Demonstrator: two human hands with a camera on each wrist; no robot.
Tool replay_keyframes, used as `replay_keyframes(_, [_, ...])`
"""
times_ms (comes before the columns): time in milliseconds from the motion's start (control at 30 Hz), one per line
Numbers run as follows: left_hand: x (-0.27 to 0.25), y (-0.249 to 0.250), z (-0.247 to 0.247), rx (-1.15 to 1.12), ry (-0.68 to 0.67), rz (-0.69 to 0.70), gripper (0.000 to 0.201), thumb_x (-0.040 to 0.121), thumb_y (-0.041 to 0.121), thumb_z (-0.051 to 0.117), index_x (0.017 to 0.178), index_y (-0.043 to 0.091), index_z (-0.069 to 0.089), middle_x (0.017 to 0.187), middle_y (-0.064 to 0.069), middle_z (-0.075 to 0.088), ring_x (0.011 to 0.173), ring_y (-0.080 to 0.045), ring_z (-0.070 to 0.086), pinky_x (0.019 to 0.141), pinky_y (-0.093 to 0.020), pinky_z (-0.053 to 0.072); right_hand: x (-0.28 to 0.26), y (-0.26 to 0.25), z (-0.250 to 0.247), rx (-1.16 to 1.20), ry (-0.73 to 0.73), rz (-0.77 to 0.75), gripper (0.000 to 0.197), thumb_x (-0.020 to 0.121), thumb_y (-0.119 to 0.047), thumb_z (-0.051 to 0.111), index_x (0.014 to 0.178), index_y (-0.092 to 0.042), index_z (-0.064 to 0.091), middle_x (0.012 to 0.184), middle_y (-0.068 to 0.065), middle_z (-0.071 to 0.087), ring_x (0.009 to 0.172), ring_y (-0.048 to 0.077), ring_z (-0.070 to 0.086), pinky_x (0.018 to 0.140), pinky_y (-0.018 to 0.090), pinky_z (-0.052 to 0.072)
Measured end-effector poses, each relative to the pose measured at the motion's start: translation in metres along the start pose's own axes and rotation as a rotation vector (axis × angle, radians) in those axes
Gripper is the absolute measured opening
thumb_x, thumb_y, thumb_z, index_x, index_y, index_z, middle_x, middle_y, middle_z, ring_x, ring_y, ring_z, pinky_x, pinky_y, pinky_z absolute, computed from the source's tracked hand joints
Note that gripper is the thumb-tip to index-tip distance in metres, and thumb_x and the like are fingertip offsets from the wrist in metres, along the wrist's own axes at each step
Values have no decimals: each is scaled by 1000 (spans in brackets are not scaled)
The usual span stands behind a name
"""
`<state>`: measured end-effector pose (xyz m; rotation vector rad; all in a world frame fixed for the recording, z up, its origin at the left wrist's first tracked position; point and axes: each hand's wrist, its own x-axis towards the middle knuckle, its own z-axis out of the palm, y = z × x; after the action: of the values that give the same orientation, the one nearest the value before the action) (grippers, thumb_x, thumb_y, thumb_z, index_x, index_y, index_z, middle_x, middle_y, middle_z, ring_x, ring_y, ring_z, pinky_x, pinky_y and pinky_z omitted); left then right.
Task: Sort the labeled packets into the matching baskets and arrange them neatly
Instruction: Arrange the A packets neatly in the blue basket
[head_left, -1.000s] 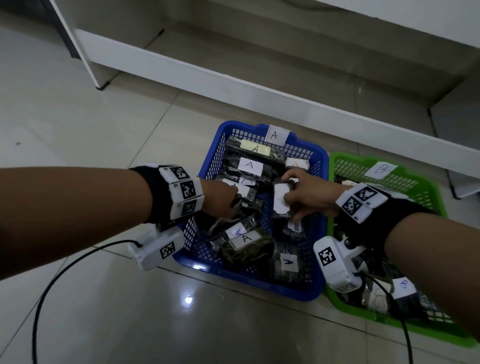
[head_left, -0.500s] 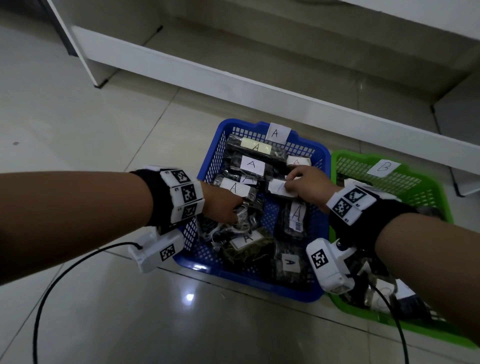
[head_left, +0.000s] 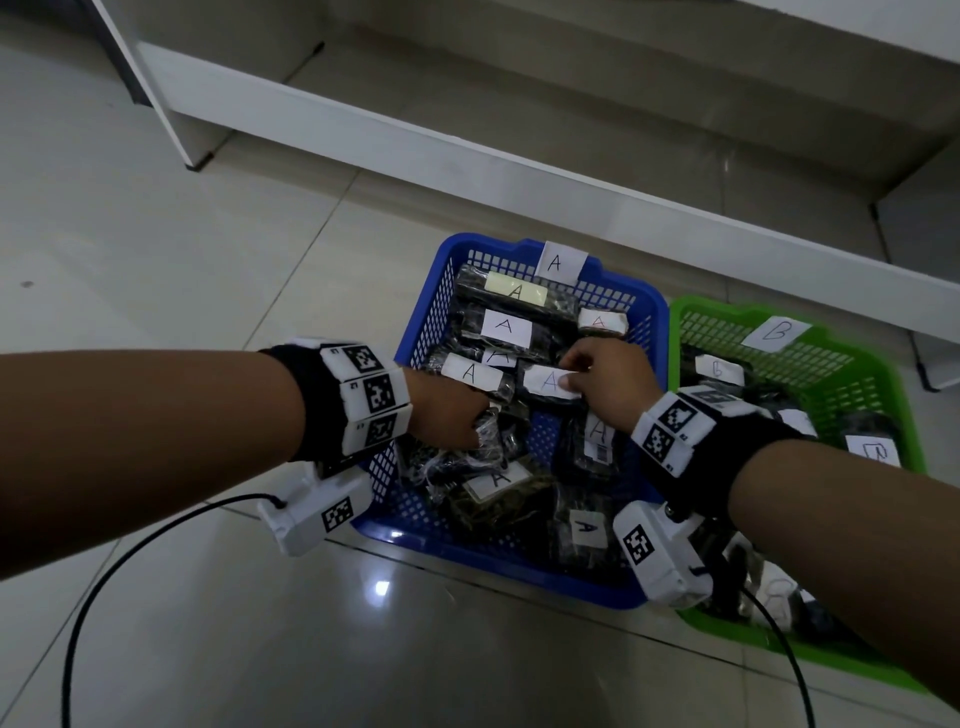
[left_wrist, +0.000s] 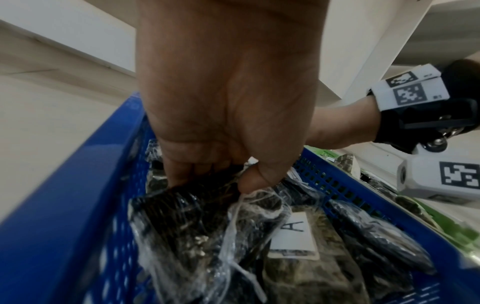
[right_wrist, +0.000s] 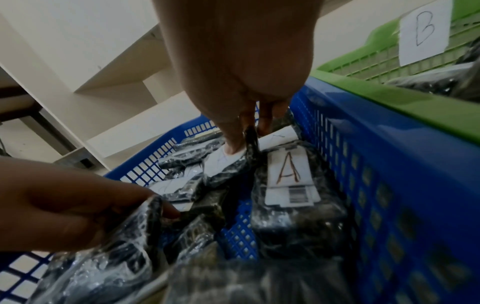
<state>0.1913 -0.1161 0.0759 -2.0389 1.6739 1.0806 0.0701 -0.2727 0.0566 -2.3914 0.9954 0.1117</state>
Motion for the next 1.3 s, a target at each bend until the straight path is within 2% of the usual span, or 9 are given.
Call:
replay_keyframes(133, [0, -1, 0, -27, -13, 7, 28, 97, 29, 41, 116, 9, 44, 96, -5, 44, 83, -19, 45, 72, -30, 40, -3, 5, 6, 106, 41, 24, 17, 84, -17, 68, 101, -12, 69, 107, 6, 68, 100, 21, 60, 83, 27, 44])
replay_keyframes(267, [2, -1, -1, -56, -44, 3, 35, 96, 31, 44, 122, 8, 42, 111, -9, 51, 89, -22, 50, 73, -30, 42, -4, 4, 8, 123, 53, 21, 19, 85, -14, 66, 103, -9, 68, 109, 7, 67, 103, 21, 59, 79, 22, 39])
replay_keyframes(433, [4, -1, 0, -72, -53, 6, 39, 97, 31, 43, 125, 4, 40, 116, -13, 52, 94, -26, 52, 72, -29, 40, -1, 3, -3, 24, -128, -17, 33, 89, -1, 52, 119, -11, 62, 127, 7, 60, 113, 21, 56, 84, 20, 39])
replay_keyframes(533, [5, -1, 1, -80, -44, 4, 40, 97, 31, 43, 126, 4, 38, 120, -15, 52, 98, -28, 53, 72, -29, 39, -5, 4, -7, -7, -143, -42, 31, 91, -2, 55, 120, -13, 60, 119, 10, 61, 101, 22, 59, 78, 24, 42])
replay_keyframes(633, [6, -1, 2, -80, -40, -7, 43, 97, 32, 43, 129, 3, 37, 122, -15, 51, 108, -29, 53, 73, -29, 39, -4, 5, -5, -68, -158, -63, 28, 91, -6, 57, 118, -12, 51, 105, 17, 64, 88, 29, 60, 75, 35, 49])
replay_keyframes(833, [4, -1, 5, -91, -26, -4, 39, 97, 33, 43, 124, 5, 39, 98, -6, 45, 89, -22, 50, 71, -29, 39, 0, 8, 2, -169, -141, -103, 21, 86, -11, 64, 98, -8, 47, 94, 17, 61, 87, 31, 57, 68, 34, 40])
replay_keyframes(1033, [5, -3, 4, -130, -18, -11, 40, 96, 30, 48, 122, 2, 40, 93, -6, 49, 75, -17, 46, 56, -26, 37, 1, 5, 13, -333, -113, -140, 35, 81, -27, 70, 103, -7, 52, 104, 16, 52, 97, 31, 51, 70, 32, 37])
replay_keyframes(1133, [5, -6, 1, -141, -6, -18, 46, 93, 31, 54, 124, 4, 34, 99, -10, 52, 81, -20, 48, 62, -30, 42, -1, 7, 10, -438, -130, -178, 40, 87, -34, 64, 116, -7, 56, 114, 16, 49, 104, 34, 50, 83, 36, 43])
replay_keyframes(1300, [0, -11, -12, -202, 61, 23, 42, 89, 22, 62, 125, 12, 43, 106, -1, 50, 91, -15, 47, 74, -26, 39, -9, 4, 7, -504, -121, -175, 49, 88, -39, 60, 128, -13, 52, 119, 14, 49, 107, 33, 52, 87, 38, 46])
